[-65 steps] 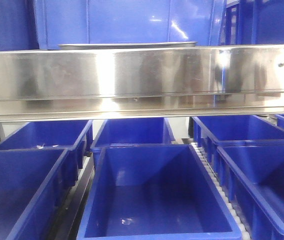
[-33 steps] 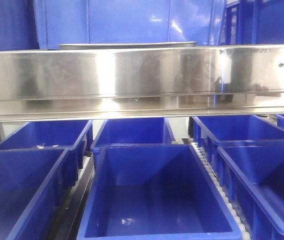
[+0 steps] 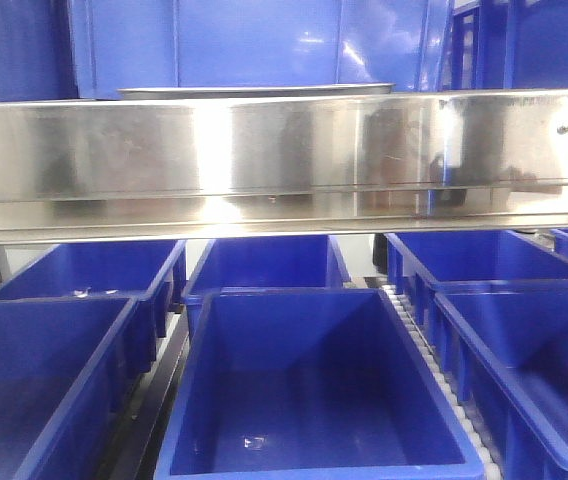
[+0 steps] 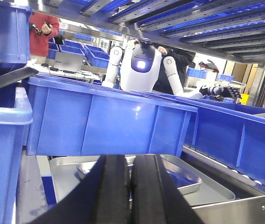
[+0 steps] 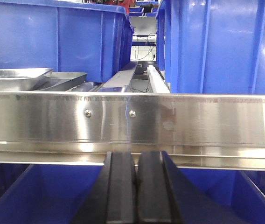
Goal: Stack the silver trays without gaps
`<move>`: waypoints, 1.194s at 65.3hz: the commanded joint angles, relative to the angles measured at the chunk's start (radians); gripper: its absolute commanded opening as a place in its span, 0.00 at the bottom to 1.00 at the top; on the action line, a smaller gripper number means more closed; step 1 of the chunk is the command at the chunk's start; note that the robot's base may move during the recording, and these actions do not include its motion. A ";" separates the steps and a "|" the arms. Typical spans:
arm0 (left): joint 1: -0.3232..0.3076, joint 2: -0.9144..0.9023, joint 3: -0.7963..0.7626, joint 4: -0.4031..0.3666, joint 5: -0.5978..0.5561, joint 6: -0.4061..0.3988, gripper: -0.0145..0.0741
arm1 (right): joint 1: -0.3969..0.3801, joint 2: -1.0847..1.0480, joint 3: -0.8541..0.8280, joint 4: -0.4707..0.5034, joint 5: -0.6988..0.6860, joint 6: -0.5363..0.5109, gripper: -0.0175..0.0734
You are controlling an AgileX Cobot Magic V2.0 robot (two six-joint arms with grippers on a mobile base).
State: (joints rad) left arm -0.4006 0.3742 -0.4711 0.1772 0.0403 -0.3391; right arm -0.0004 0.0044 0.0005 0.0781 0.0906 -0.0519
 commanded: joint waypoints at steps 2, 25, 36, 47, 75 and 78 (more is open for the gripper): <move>0.019 -0.025 0.011 -0.035 -0.040 0.068 0.17 | -0.007 -0.004 -0.001 0.004 -0.011 0.000 0.11; 0.313 -0.216 0.205 -0.271 -0.011 0.534 0.17 | -0.007 -0.004 -0.001 0.004 -0.011 0.000 0.11; 0.414 -0.333 0.309 -0.210 0.046 0.476 0.17 | -0.007 -0.004 -0.001 0.004 -0.011 0.000 0.11; 0.411 -0.374 0.419 -0.117 0.021 0.339 0.17 | -0.007 -0.004 -0.001 0.004 -0.011 0.000 0.11; 0.395 -0.374 0.471 -0.177 -0.021 0.443 0.16 | -0.007 -0.004 -0.001 0.004 -0.013 0.000 0.11; 0.395 -0.374 0.471 -0.177 -0.021 0.443 0.16 | -0.007 -0.004 -0.001 0.004 -0.013 0.000 0.11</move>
State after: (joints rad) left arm 0.0011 0.0048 0.0010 0.0137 0.0418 0.0903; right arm -0.0022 0.0038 0.0005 0.0781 0.0931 -0.0519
